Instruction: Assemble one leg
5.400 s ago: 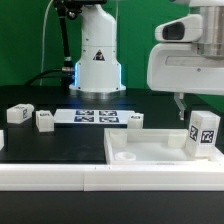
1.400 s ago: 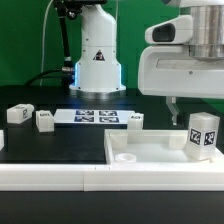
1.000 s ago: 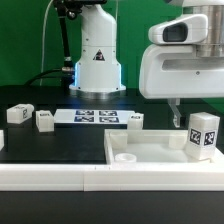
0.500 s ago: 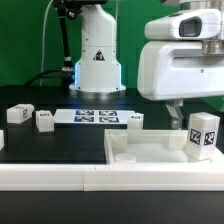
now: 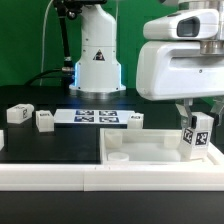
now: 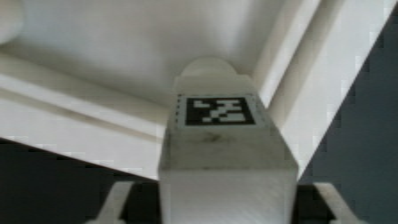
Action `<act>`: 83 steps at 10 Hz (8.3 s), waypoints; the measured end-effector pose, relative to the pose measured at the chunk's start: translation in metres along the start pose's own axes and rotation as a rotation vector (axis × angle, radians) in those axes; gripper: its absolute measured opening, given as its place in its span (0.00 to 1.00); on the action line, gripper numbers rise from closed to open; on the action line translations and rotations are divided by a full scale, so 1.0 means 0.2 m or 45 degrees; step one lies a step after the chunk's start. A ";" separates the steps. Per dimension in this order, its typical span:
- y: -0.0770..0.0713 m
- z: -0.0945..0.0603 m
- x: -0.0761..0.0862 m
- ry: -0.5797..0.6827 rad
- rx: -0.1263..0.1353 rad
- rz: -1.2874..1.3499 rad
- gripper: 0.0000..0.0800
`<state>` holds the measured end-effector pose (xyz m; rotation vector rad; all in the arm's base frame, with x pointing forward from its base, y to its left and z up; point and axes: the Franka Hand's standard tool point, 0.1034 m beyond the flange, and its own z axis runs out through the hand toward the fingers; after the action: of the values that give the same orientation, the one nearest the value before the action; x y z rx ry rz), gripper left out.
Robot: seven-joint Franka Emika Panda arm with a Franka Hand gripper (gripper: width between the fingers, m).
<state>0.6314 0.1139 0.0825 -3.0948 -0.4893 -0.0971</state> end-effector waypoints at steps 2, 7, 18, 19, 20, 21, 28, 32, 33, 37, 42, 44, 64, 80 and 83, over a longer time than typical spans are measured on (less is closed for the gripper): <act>-0.01 0.00 0.00 0.016 0.004 0.302 0.37; -0.01 0.01 0.01 0.038 0.029 0.923 0.37; 0.00 0.02 -0.02 0.000 0.049 1.918 0.48; 0.00 0.02 -0.02 -0.001 0.048 1.913 0.70; -0.01 0.02 -0.02 -0.002 0.048 1.880 0.78; -0.03 0.02 -0.02 -0.003 0.048 1.852 0.78; -0.02 0.04 -0.02 0.005 0.036 0.923 0.81; -0.07 0.03 -0.01 0.010 0.018 0.469 0.81; -0.06 0.03 -0.02 0.010 0.006 0.316 0.81; -0.05 0.04 -0.01 0.029 -0.006 0.151 0.67; -0.05 0.04 -0.01 0.028 -0.006 0.177 0.36; -0.05 0.04 -0.01 0.030 -0.002 0.384 0.36; -0.03 0.05 -0.03 -0.014 0.061 2.046 0.79; -0.04 0.05 -0.02 0.042 0.001 0.345 0.81; -0.03 0.05 -0.02 0.042 0.000 0.341 0.58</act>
Offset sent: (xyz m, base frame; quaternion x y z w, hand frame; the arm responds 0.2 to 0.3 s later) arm -0.0056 -0.0047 0.0002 0.0128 0.0117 0.2835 0.9588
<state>0.6260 0.1192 0.0730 -3.1176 -0.0715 -0.1447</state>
